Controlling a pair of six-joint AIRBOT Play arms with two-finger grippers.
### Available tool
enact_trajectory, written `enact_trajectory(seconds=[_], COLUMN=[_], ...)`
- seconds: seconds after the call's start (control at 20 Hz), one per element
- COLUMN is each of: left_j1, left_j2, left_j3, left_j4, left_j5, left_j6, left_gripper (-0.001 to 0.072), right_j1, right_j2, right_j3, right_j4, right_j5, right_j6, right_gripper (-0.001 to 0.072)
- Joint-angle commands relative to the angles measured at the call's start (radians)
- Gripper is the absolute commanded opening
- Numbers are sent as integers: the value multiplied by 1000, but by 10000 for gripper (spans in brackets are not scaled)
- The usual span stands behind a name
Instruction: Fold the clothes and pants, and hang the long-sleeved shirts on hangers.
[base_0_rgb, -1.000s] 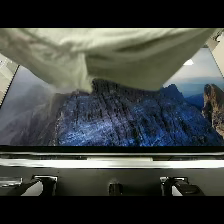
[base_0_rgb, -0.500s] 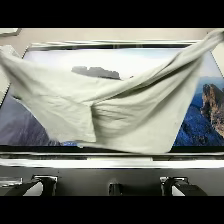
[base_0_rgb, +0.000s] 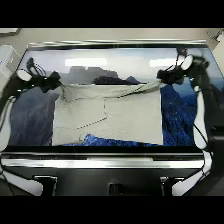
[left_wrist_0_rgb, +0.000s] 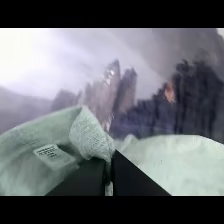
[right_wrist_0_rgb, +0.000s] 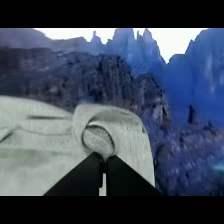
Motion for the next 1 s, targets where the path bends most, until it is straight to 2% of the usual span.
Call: enact_trajectory(seconds=[0.0,0.05,0.1,0.15,0.2,0.25,0.35,0.4,0.45,0.55,0.6,0.65,0.7,0.75,0.8,0.85,0.9,0.95], left_j1=[-7,-6,-5,-1,8,23,68,98,129,192,216,234,247,259,274,290,307,329], left_j2=[-200,-224,-235,-235,-232,-227,-204,-178,-140,-52,-5,40,90,141,203,267,344,417], left_j3=[132,172,203,225,254,296,389,418,419,394,369,335,283,215,115,-2,-149,-300], left_j4=[-97,-117,-122,-121,-121,-122,-122,-121,-120,-107,-56,15,95,143,146,121,76,15], left_j5=[59,33,3,-27,-71,-126,-256,-318,-362,-463,-521,-580,-636,-665,-669,-652,-626,-590], left_j6=[4,3,4,9,20,26,26,26,26,27,27,31,47,57,84,109,182,250], left_gripper=[20,65,201,360,523,617,617,615,613,612,612,612,612,612,612,613,613,613], right_j1=[1,1,1,0,0,-2,-23,-38,-62,-102,-117,-132,-141,-143,-143,-143,-143,-143], right_j2=[-109,-108,-105,-97,-84,-58,11,51,99,189,227,266,298,328,351,372,388,404], right_j3=[1,2,2,2,6,6,5,5,5,5,5,5,5,5,5,5,4,3], right_j4=[6,6,6,6,5,2,6,23,30,-32,-71,-83,-73,-75,-72,-53,-24,19], right_j5=[-111,-121,-112,-87,-51,-8,75,114,155,242,269,298,319,351,380,395,397,397], right_j6=[39,47,54,62,61,61,55,19,-42,-160,-163,-153,-136,-111,-105,-106,-122,-163], right_gripper=[38,48,155,382,569,608,608,606,559,295,201,178,186,231,308,361,397,396])
